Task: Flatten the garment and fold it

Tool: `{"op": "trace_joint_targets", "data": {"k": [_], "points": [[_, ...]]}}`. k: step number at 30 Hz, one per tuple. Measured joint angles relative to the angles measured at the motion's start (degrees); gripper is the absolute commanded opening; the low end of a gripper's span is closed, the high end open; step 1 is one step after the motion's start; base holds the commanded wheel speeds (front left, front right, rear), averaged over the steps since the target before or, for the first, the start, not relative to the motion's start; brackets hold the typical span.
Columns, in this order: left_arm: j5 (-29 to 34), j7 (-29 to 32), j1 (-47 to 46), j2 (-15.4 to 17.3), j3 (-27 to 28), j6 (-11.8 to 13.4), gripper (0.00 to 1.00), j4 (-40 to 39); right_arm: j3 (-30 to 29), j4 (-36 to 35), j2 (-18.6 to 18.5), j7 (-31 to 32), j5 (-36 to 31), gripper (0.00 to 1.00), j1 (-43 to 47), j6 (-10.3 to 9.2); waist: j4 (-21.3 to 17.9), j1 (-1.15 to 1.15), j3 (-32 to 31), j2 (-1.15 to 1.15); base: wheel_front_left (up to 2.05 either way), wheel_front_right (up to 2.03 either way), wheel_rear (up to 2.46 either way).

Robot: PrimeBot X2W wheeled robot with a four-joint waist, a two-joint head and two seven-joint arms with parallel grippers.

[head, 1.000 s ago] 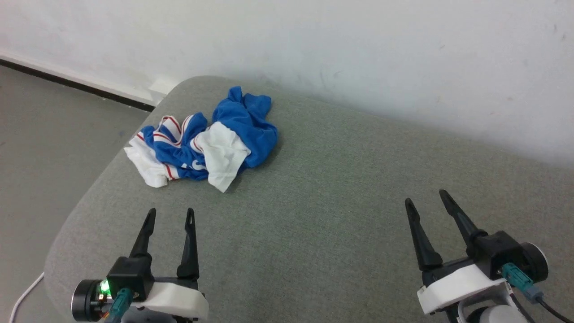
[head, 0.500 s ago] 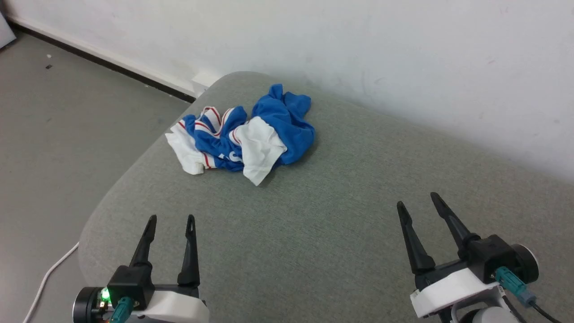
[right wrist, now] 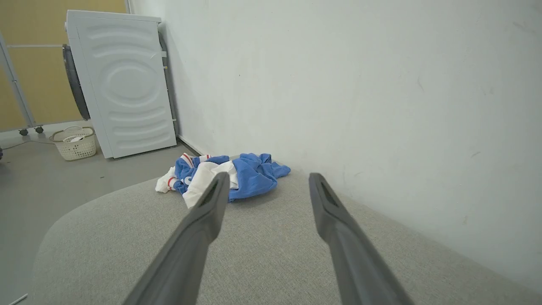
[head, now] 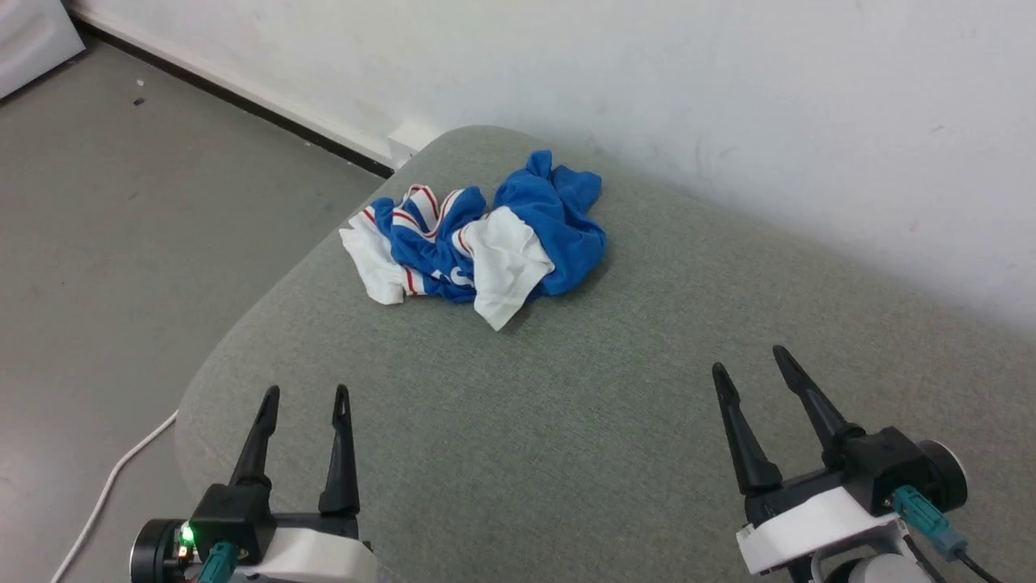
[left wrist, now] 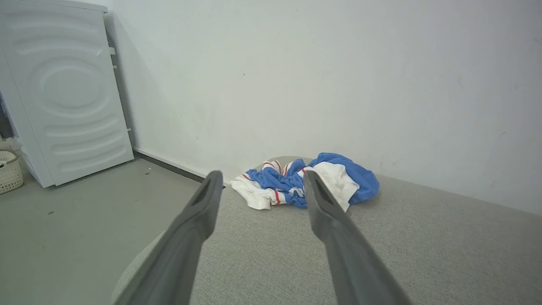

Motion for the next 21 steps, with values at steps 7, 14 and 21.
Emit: {"op": "trace_joint_targets", "data": {"k": [7, 14, 21], "points": [[0.08, -0.21, 0.25, -0.02, 0.03, -0.09, 1.00, 0.04, 0.27, 0.02, 0.01, -0.36, 0.59, 1.00, -0.01, 0.00, -0.23, 0.00, -0.11, 0.00, 0.00, 0.00, 0.00], [-3.52, -0.21, -0.62, -0.02, -0.49, -1.68, 1.00, -0.44, 0.27, -0.34, 0.02, -0.37, 0.73, 1.00, 0.01, 0.00, -0.54, 0.00, 0.37, 0.00, 0.00, 0.00, 0.00], [-6.34, 2.72, -16.52, 2.78, -1.46, -6.55, 1.00, -0.08, -0.29, -1.57, 0.02, -0.38, -0.89, 1.00, -0.52, 0.00, -0.13, 0.00, 2.56, 0.00, 0.00, 0.00, 0.00]]}}
